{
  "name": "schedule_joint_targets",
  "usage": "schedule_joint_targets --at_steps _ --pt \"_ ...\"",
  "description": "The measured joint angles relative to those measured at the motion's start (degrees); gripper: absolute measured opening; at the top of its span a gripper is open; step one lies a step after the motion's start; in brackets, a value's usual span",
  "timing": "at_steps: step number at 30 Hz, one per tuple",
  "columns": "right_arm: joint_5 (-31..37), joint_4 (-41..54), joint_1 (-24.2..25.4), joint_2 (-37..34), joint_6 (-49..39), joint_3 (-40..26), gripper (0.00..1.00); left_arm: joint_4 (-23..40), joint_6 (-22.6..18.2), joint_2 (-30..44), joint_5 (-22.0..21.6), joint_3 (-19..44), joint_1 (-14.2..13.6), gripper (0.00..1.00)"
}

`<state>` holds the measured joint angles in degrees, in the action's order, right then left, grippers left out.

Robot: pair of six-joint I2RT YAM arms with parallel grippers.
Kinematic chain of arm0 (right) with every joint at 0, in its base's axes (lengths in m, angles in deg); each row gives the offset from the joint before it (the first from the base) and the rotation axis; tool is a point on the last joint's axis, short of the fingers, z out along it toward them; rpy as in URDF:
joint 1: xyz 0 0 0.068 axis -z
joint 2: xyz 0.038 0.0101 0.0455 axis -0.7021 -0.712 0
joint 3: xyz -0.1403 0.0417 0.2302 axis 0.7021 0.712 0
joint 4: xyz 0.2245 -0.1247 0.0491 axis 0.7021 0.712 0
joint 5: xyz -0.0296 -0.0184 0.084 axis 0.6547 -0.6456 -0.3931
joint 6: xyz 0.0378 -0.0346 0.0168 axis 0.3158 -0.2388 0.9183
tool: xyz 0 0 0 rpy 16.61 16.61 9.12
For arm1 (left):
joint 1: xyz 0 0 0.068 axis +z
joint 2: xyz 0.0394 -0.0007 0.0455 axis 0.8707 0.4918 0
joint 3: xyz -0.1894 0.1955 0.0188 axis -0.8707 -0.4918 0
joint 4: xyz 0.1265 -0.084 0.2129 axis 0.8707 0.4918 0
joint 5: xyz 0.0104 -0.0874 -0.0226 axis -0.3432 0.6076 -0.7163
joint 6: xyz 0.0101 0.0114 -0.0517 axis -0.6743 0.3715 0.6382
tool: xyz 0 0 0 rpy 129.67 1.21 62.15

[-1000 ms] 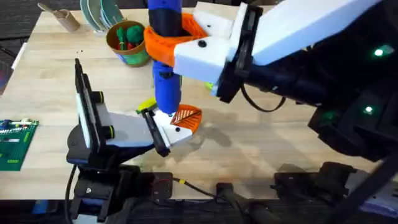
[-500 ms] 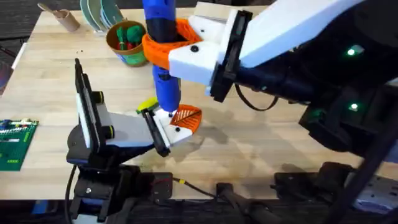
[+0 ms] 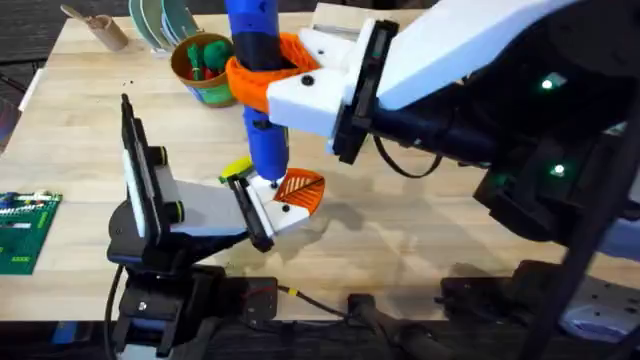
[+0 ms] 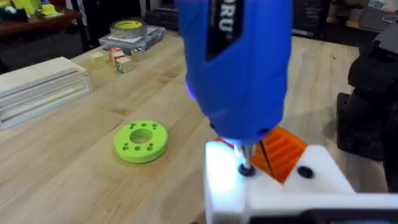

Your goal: Pick up the gripper from the table and insert it into the empty holder that is missing its gripper. Then pick up a screw, insert it into the mounting hole, and use the screwdriver to tighten it. Finally, clean up the table by picking up the vegetable and placing it into the bucket.

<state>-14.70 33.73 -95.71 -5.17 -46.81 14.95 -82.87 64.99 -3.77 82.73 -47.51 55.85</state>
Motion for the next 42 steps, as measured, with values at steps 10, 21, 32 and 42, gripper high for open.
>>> schedule_joint_targets --at_steps 10,21,32,42 --pt "0.0 0.1 0.0 0.0 0.0 0.0 0.028 0.0 0.0 0.0 0.0 0.0 0.0 0.017" --pt "-0.1 -12.3 0.3 -1.1 0.0 0.2 0.028 0.0 0.0 0.0 0.0 0.0 0.0 0.017" --pt "0.2 -2.7 15.3 -0.4 -14.6 0.2 0.028 0.0 0.0 0.0 0.0 0.0 0.0 0.017" --pt "16.5 21.7 33.3 -7.5 -53.0 0.2 0.028 0.0 0.0 0.0 0.0 0.0 0.0 0.017"
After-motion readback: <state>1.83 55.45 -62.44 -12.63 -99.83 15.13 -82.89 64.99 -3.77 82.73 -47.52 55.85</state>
